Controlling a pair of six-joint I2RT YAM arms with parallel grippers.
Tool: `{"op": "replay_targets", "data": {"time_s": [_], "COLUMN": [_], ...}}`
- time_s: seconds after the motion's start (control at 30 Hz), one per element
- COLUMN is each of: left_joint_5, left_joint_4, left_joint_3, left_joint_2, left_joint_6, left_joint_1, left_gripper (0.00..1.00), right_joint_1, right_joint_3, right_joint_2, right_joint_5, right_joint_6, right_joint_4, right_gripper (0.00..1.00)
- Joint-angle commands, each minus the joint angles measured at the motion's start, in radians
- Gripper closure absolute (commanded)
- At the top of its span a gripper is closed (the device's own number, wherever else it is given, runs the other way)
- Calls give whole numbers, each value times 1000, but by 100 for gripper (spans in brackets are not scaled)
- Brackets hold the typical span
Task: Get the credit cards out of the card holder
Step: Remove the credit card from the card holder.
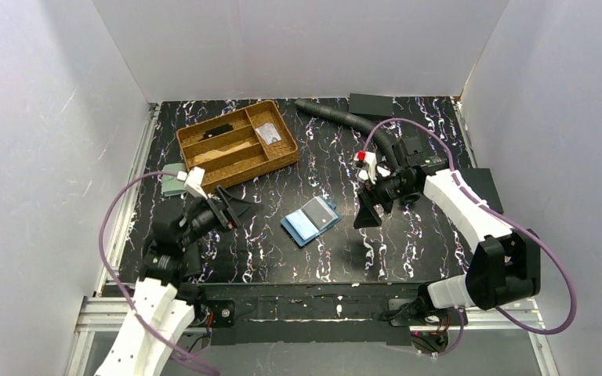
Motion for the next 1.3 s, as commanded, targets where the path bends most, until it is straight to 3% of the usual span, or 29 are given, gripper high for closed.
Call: {"op": "replay_targets", "data": {"time_s": [0.0, 0.13, 0.27, 0.3, 0.37, 0.47, 0.53, 0.67, 0.77, 1.27], "left_joint_5": [-135, -143, -206, -292, -359, -343, -341, -342, -337, -343], "left_joint_4": [-90, -88, 29, 50, 88, 351, 396, 474, 541, 640], "left_joint_3": [-72, -76, -73, -25, 47, 34, 64, 83, 65, 55], "left_joint_2": [-130, -114, 37, 172, 355, 595, 690, 808, 843, 1001], "left_joint_6": [-121, -170, -197, -158, -119, -190, -191, -231, -249, -266], "left_joint_1": [-55, -95, -205, -315, -421, -462, -466, -467, -467, -475], "left_gripper": [10, 11, 11, 10, 10, 18, 23, 42, 48, 53], "right_joint_1": [3, 3, 27, 45, 82, 92, 112, 121, 121, 121], "right_joint_3": [-4, -17, 62, 58, 34, 29, 51, 43, 26, 7], "right_joint_2": [-11, 56, 186, 225, 279, 344, 399, 425, 423, 447], "right_joint_5": [-65, -187, -236, -176, -110, -94, -118, -80, -59, -6], "right_joint_6": [136, 193, 120, 202, 342, 471, 516, 580, 593, 593], "right_joint_4": [189, 232, 142, 245, 423, 578, 606, 651, 674, 674], "right_gripper": [2, 2, 2, 6, 20, 44, 52, 55, 56, 58]}}
